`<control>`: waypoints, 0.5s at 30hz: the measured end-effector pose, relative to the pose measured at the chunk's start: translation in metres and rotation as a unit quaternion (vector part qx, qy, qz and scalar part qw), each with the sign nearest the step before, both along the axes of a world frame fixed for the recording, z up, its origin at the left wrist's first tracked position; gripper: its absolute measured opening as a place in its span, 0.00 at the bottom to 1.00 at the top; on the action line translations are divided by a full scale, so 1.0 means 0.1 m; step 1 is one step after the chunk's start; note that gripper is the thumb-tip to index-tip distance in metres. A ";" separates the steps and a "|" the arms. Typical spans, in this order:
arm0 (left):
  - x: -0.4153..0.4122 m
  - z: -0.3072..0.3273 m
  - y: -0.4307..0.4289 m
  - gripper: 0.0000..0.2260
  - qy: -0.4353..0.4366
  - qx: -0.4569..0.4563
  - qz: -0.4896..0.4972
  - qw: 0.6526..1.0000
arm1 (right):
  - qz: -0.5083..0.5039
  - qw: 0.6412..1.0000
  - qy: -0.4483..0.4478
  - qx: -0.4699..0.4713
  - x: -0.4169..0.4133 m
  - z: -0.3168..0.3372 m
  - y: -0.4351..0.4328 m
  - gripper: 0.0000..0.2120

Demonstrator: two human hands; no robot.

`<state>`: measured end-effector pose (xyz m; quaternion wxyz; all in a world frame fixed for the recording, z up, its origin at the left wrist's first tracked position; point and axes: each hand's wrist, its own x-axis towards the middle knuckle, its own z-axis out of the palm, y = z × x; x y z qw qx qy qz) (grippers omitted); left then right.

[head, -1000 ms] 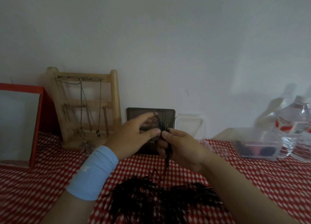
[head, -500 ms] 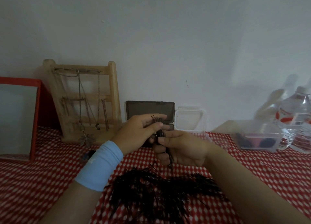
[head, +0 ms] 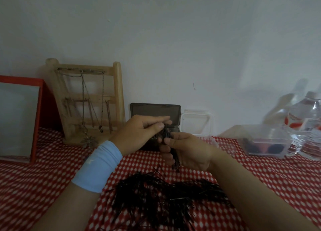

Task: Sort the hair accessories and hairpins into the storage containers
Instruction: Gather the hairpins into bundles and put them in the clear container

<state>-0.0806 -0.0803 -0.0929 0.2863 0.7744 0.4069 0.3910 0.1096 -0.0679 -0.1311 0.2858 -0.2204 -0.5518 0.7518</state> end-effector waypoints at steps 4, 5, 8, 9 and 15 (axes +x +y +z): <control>-0.02 -0.04 0.04 0.16 0.047 -0.020 -0.022 0.998 | 0.000 1.000 -0.011 -0.008 0.00 0.00 -0.01 0.03; -0.01 -0.05 0.04 0.16 0.050 -0.035 -0.035 0.998 | -0.006 1.000 -0.021 0.000 -0.01 0.00 -0.02 0.03; 0.02 -0.09 0.04 0.17 0.035 -0.075 -0.072 0.994 | -0.019 0.999 -0.033 0.008 -0.03 -0.01 -0.02 0.03; 0.03 -0.08 0.04 0.17 0.040 -0.074 -0.072 0.994 | -0.019 0.999 -0.029 0.009 -0.03 -0.01 -0.02 0.03; 0.05 -0.09 0.05 0.16 0.046 -0.013 -0.019 0.999 | -0.058 0.995 -0.031 0.070 -0.02 -0.02 0.01 0.08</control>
